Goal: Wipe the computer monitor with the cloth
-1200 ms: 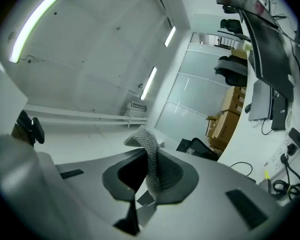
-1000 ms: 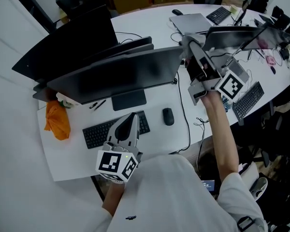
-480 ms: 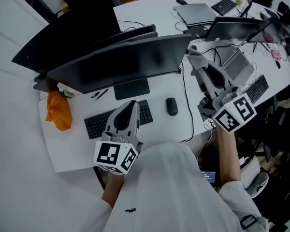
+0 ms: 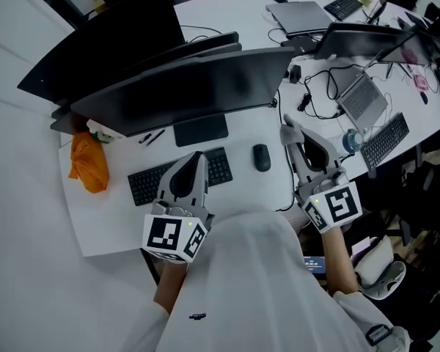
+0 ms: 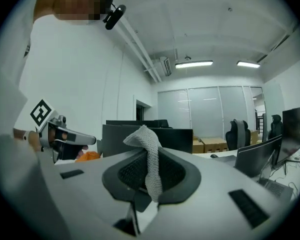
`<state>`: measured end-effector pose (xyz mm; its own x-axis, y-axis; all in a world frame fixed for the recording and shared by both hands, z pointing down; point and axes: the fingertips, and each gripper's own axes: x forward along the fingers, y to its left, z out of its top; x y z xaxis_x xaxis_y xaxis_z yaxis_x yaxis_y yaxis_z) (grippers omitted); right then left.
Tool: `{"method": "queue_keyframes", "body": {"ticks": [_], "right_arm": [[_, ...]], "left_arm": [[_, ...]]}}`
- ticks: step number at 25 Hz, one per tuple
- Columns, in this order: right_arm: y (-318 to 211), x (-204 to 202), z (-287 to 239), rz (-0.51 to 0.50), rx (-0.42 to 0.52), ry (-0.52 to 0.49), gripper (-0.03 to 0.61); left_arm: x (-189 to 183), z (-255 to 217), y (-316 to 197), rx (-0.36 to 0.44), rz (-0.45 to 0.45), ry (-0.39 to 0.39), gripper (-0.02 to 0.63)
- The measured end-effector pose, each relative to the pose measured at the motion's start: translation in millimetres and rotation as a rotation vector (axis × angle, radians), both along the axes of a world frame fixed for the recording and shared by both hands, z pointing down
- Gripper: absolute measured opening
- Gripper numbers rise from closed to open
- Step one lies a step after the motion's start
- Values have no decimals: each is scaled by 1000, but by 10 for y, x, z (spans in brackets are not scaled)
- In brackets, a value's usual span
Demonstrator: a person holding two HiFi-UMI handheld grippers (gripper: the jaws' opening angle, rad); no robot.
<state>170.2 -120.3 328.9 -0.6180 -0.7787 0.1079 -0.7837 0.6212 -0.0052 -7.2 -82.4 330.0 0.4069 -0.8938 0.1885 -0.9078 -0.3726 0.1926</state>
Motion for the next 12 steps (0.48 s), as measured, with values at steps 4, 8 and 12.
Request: {"method": "queue_keyframes", "body": {"ticks": [4,8,12], "right_arm": [[112,-1,159,13,-15,39,35],[173,-28,274,5,-43,47,35],[200,-61,313,-4,-55,41,35]], "left_arm": [[-19,51,53,4,-7,-26,18],[-34,115,108,-1,-12,-47,18],[-42,131,140,9,-20,-64,18]]}}
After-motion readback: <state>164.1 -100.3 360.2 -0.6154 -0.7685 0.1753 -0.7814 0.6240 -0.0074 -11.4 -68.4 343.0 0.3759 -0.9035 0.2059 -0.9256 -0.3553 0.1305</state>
